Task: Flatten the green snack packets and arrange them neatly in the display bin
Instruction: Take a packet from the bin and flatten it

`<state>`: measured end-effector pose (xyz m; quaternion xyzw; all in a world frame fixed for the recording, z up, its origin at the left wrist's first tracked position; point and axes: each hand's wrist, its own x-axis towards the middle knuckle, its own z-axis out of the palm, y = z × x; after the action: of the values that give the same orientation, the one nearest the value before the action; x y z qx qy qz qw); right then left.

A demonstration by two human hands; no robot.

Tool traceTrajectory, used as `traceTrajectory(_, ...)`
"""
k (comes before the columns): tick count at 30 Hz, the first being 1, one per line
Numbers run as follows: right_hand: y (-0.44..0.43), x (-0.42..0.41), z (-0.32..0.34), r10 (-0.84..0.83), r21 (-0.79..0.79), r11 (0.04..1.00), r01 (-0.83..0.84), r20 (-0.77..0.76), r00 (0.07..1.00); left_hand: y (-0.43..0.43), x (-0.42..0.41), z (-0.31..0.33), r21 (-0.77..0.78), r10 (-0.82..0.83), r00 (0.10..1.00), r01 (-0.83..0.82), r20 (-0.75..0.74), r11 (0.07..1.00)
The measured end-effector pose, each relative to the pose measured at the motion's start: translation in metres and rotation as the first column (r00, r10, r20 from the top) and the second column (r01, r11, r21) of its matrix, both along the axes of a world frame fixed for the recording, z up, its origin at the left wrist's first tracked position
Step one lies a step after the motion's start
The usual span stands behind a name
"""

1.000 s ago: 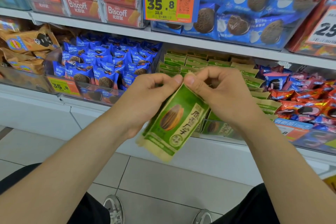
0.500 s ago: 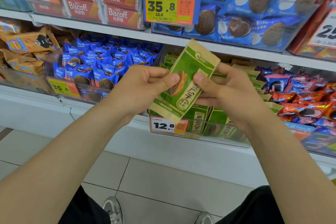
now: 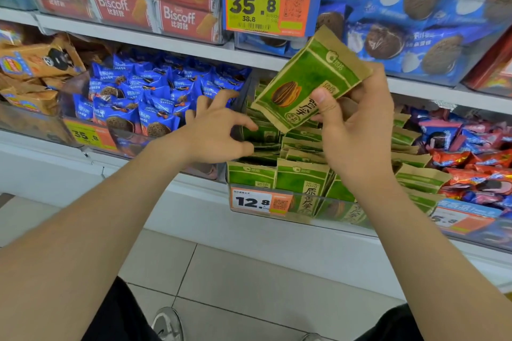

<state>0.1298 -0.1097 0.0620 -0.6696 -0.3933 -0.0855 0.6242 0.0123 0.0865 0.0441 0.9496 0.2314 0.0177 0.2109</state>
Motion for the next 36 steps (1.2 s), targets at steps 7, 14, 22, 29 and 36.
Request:
traceTrajectory(7,0.009,0.011,-0.005,0.102,-0.192,0.979,-0.073,0.147,0.984,0.018,0.005,0.0,0.034,-0.031,0.996,0.034,-0.084,0.999)
traceTrajectory(14,0.028,0.009,-0.004,0.123,-0.474,0.878,0.063,0.35,0.929,0.019,0.009,-0.003,0.06,-0.03,0.998,0.033,-0.056,0.998)
traceTrajectory(22,0.049,0.004,0.0,0.344,-0.733,0.656,0.18,0.503,0.793,0.013,0.008,-0.004,0.071,-0.034,0.999,0.037,-0.033,0.997)
traceTrajectory(29,0.058,-0.008,0.004,0.376,-0.698,0.516,0.497,0.706,0.6,0.013,0.008,-0.008,0.078,-0.03,1.0,0.029,0.001,0.997)
traceTrajectory(36,0.061,0.007,-0.014,0.258,-0.602,0.609,0.517,0.766,0.589,0.01,0.001,-0.017,-0.02,0.027,0.902,-0.02,0.43,1.0)
